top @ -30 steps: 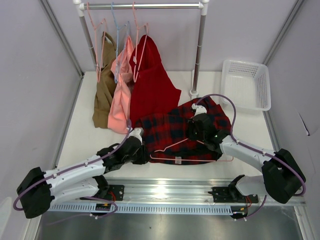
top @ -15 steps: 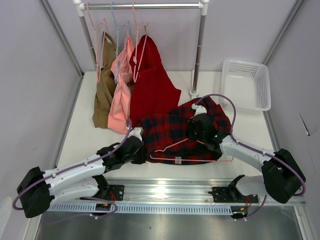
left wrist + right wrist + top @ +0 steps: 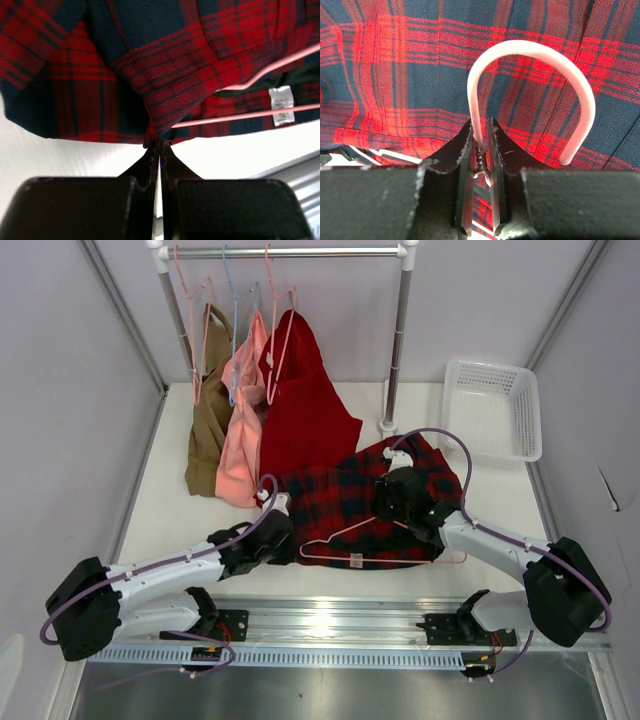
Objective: Place the skirt on the hanger
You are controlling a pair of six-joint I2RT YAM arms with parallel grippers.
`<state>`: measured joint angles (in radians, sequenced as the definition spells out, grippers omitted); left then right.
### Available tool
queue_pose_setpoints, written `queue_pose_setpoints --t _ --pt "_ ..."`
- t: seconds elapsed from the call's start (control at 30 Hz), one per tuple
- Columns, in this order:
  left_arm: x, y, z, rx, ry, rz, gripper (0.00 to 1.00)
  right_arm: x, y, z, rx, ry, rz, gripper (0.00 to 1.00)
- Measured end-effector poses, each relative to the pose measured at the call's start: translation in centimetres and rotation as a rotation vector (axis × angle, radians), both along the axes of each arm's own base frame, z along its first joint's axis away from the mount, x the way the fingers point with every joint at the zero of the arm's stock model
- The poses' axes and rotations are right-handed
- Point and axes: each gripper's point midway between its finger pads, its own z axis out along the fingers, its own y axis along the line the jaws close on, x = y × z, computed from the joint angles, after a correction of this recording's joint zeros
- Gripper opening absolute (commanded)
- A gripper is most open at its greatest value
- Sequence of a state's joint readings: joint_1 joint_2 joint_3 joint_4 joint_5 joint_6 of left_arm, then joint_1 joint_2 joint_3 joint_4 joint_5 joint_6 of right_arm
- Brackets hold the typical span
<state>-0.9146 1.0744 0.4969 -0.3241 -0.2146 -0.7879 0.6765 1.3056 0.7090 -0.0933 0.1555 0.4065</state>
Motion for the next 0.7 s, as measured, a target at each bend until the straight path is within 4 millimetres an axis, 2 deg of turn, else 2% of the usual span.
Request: queue_pose_setpoints --t 0.4,0.7 --pt "0.8 0.7 -1.1 0.056 -0.011 0.044 0.00 0.0 0.0 0.0 -0.002 -0.001 -0.001 0.00" --pt "1.1 0.4 -1.7 0.071 -0.006 0.043 0.00 0.0 -0.1 0.0 -0.003 -0.002 -0.004 0.00"
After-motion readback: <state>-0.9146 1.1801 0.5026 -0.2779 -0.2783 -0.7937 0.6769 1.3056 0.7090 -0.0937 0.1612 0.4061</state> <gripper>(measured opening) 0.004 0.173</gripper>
